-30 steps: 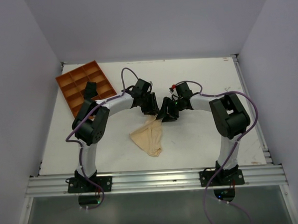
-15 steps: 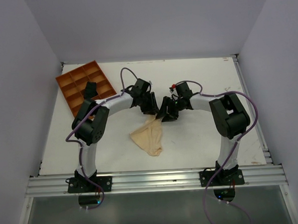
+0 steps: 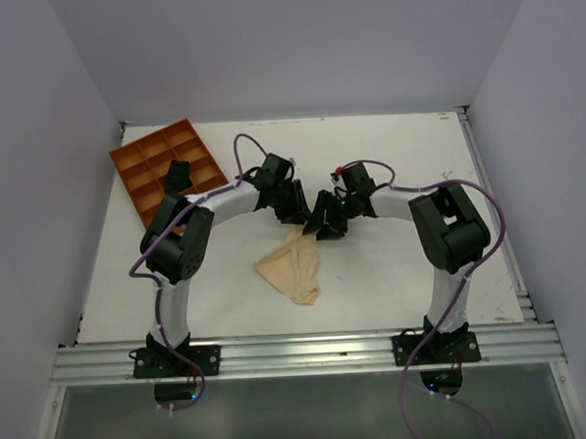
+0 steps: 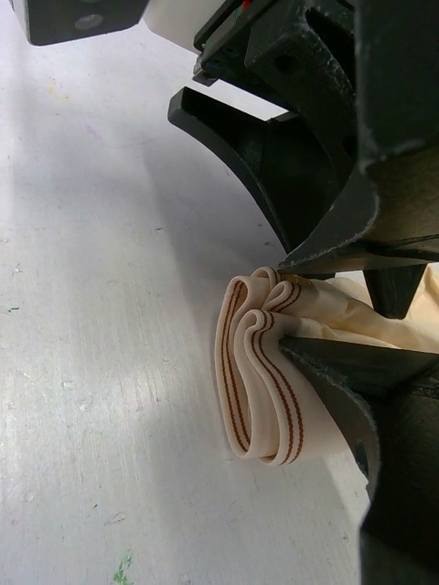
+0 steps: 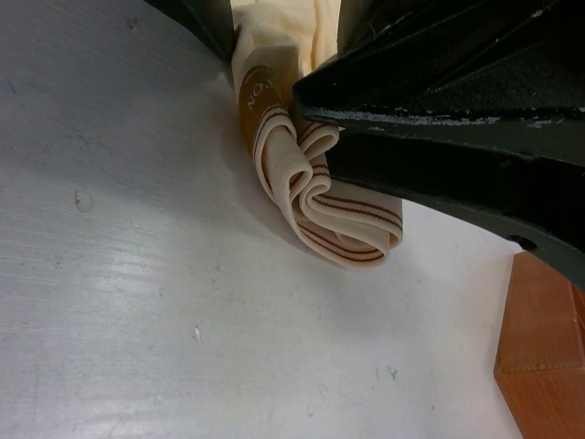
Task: Roll the underwear
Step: Fold the underwear
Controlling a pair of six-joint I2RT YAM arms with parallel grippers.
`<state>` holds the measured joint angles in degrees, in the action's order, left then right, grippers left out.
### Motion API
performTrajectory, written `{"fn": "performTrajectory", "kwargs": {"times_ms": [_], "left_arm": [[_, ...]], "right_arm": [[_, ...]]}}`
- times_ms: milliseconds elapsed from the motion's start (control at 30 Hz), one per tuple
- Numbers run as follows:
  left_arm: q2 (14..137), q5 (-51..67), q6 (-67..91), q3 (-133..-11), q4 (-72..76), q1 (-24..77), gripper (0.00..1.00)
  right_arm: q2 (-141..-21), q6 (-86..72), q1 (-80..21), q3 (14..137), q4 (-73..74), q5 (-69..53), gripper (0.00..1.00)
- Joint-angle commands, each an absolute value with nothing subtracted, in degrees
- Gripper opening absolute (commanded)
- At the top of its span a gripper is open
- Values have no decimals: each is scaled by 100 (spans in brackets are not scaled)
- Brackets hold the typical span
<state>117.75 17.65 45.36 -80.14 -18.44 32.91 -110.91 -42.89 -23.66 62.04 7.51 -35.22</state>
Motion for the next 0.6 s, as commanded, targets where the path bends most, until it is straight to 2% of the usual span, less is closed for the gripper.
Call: {"fn": "performTrajectory", "kwargs": {"times_ms": [0, 133, 367, 567], "left_arm": [[11971, 2092, 4649, -7937, -1845, 3419, 39], [11971, 2101, 4658, -7945, -1863, 3419, 39], [11979, 2162, 4667, -7963, -1872, 3419, 39], [11944, 2127, 4579, -7954, -1933, 3401, 41]], "right_arm": [[-10872, -4167, -2583, 6547, 605, -3033, 52], [-10819, -3885, -2637, 6645, 1054, -2628, 45], [-10881, -3797, -2637, 6452, 1204, -2382, 21], [-10810, -3841, -2637, 6354, 1204, -2329, 14]]}}
